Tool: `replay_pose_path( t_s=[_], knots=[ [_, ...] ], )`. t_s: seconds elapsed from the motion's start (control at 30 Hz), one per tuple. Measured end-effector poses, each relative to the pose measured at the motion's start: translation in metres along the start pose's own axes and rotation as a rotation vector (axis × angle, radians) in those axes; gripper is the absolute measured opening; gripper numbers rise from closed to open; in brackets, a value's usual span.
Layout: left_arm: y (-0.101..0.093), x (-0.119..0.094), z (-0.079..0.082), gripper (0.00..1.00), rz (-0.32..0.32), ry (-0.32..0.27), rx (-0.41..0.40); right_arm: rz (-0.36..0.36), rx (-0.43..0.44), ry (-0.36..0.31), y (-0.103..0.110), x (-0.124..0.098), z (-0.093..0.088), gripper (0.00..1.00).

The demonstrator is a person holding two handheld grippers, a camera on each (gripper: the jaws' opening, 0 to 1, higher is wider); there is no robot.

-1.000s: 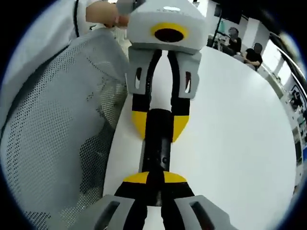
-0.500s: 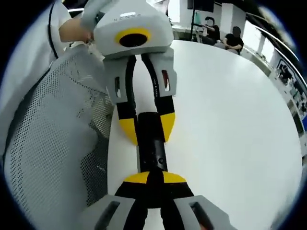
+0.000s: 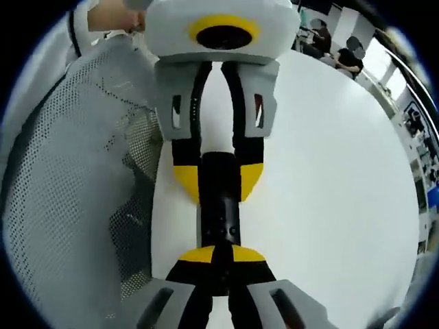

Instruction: Press the specified remote control buttons in sequence, fully releasing each button before pressing the next.

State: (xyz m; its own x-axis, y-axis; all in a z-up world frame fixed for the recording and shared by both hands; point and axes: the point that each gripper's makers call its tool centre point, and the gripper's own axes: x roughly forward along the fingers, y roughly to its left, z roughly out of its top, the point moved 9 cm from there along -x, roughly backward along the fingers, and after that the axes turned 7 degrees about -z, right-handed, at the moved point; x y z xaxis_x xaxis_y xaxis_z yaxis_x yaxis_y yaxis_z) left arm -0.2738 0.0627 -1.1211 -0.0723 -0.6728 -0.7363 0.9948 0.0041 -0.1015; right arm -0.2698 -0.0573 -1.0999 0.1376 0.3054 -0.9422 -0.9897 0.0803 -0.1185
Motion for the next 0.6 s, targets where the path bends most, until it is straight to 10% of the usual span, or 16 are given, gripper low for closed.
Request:
replay_pose_path(
  t_s=[0.23, 0.43, 0.53, 0.6],
  knots=[
    [0.000, 0.000, 0.000, 0.24, 0.003, 0.001, -0.004, -0.027, 0.172, -0.052, 0.000, -0.002, -0.005, 0.03],
    [0.000, 0.000, 0.000, 0.24, 0.005, 0.001, -0.005, -0.089, -0.028, -0.174, 0.010, -0.003, -0.014, 0.01],
    [0.000, 0.001, 0.001, 0.24, 0.004, 0.007, -0.003, -0.122, -0.292, -0.142, 0.016, -0.003, -0.008, 0.00],
    [0.000, 0.001, 0.000, 0.24, 0.004, 0.005, -0.004, -0.088, -0.184, -0.122, 0.013, -0.003, -0.008, 0.00]
  ],
)
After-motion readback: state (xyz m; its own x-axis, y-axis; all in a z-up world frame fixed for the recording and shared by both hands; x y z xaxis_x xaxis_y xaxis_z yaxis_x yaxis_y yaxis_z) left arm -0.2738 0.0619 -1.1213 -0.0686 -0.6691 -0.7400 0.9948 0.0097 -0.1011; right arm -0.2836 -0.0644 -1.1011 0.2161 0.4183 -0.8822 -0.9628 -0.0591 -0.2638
